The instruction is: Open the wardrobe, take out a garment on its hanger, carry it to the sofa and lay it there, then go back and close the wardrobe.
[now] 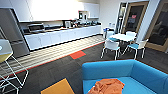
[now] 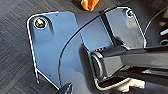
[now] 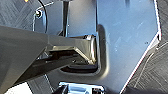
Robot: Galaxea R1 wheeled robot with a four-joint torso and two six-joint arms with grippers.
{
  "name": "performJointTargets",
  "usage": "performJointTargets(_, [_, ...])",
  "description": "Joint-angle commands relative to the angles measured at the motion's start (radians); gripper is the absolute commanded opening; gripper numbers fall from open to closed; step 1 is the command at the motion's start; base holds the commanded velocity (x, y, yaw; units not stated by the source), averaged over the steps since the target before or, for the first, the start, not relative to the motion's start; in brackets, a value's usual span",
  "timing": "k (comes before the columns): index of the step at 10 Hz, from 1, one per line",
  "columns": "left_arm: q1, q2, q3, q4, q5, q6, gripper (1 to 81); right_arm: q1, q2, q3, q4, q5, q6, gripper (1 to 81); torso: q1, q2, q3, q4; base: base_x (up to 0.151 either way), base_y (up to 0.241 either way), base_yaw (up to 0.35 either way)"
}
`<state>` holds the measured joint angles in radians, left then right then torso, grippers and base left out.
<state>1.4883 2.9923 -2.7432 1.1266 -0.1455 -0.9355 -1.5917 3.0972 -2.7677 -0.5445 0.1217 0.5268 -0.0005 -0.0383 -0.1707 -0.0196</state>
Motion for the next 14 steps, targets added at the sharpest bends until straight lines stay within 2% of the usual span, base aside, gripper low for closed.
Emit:
performJointTargets(1, [-0.032,0.022,-0.001,0.030,0.069,0.015,81.1,0.012,0.008,-0.001,-0.012,-0.051,-0.037,81.1,0.001,0.000,0.000,0.000,0.000,0.000,0.300])
performJointTargets(7, [-0.035,0.033,-0.009,0.030,0.093,0.027,81.1,0.012,0.005,-0.003,-0.008,-0.057,-0.041,81.1,0.001,0.000,0.000,0.000,0.000,0.000,0.301])
performJointTargets(9, [-0.035,0.041,-0.009,0.028,0.129,0.026,81.1,0.014,0.002,-0.004,-0.006,-0.057,-0.041,81.1,0.001,0.000,0.000,0.000,0.000,0.000,0.301])
performJointTargets(14, [-0.033,0.056,-0.009,0.030,0.129,0.027,81.1,0.009,0.000,-0.013,-0.002,-0.057,-0.037,81.1,0.001,0.000,0.000,0.000,0.000,0.000,0.301])
